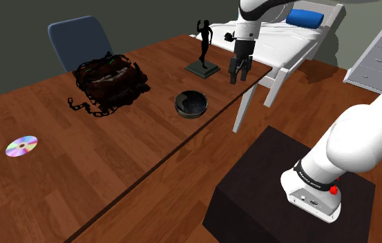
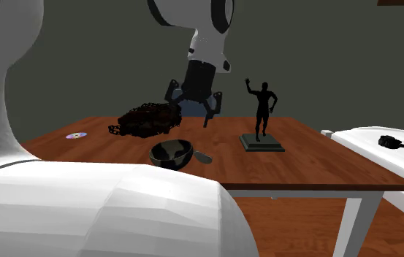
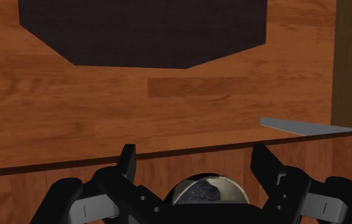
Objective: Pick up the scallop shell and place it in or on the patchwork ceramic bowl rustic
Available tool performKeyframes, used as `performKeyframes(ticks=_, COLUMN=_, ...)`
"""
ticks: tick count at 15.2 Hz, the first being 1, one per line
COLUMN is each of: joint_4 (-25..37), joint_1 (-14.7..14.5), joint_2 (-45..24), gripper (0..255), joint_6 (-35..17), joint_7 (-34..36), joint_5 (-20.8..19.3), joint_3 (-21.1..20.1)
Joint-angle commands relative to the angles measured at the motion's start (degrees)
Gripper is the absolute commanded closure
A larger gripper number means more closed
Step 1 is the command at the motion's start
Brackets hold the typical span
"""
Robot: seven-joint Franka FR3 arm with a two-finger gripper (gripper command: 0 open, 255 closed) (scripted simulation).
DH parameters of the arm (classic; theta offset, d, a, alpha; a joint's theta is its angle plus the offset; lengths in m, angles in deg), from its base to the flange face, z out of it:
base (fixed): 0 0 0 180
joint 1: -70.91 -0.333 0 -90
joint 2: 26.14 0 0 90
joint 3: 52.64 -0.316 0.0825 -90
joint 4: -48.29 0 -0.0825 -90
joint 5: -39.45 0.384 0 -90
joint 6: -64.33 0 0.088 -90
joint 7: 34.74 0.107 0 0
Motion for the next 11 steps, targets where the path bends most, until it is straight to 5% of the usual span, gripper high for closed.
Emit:
performKeyframes(ticks=1, joint_4=2.88, joint_1=-0.02, joint_2=-4.81, gripper=0, joint_6=-1.50, joint_7=-2.04, joint_5=1.39, joint_3=0.77)
performKeyframes(ticks=11, joint_4=23.45, joint_1=2.65, joint_2=-28.96, gripper=0, joint_6=-2.00, joint_7=-11.13, joint_5=9.56, joint_3=2.08)
